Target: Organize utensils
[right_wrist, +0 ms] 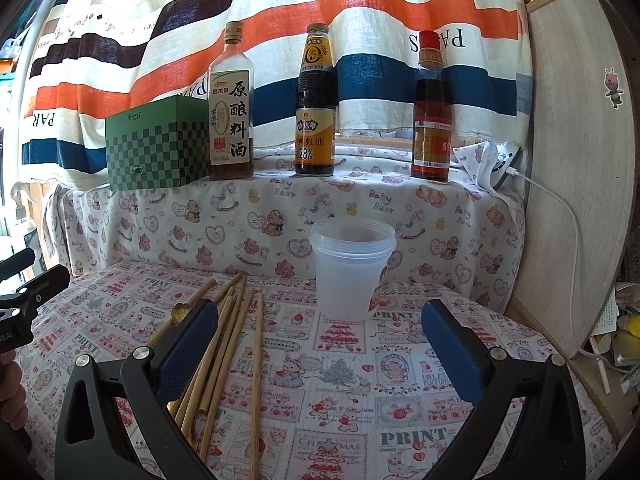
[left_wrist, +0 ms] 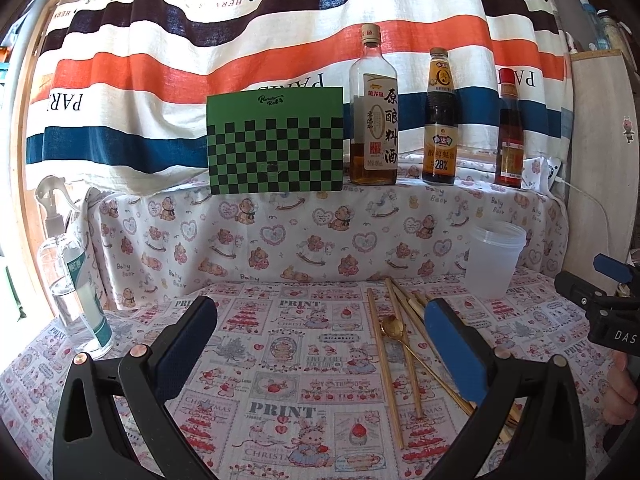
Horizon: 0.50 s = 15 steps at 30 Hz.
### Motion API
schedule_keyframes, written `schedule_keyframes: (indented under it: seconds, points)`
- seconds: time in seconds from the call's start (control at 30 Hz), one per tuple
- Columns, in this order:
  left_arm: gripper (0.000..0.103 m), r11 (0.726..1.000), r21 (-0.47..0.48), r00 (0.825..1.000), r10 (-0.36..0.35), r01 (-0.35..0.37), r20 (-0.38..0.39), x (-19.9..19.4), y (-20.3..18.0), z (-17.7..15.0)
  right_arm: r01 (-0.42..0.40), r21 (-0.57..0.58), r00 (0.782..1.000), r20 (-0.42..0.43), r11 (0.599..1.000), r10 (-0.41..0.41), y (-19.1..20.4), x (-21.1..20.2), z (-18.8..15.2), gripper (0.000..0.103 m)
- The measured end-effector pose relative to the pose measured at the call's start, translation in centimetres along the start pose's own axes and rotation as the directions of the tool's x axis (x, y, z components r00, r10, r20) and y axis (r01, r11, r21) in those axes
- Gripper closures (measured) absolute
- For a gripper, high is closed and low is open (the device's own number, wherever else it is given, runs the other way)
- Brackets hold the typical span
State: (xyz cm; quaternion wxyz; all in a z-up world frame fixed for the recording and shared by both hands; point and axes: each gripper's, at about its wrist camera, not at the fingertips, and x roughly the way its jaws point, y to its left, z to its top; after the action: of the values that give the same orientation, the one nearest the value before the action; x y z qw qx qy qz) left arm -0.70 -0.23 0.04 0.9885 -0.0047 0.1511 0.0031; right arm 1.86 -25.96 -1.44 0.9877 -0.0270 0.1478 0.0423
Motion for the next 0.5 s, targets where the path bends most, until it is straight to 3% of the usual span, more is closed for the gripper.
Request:
schedule_keyframes:
  seconds: [0.5]
  points:
    - [0.0, 0.999, -0.022, 1.0, 0.025, -0.025, -0.007, 0.21, 0.41, 0.03, -0.001, 0.004, 1.0, 0.002, 1.0, 0.001, -0.07, -0.11, 0.0, 0.0]
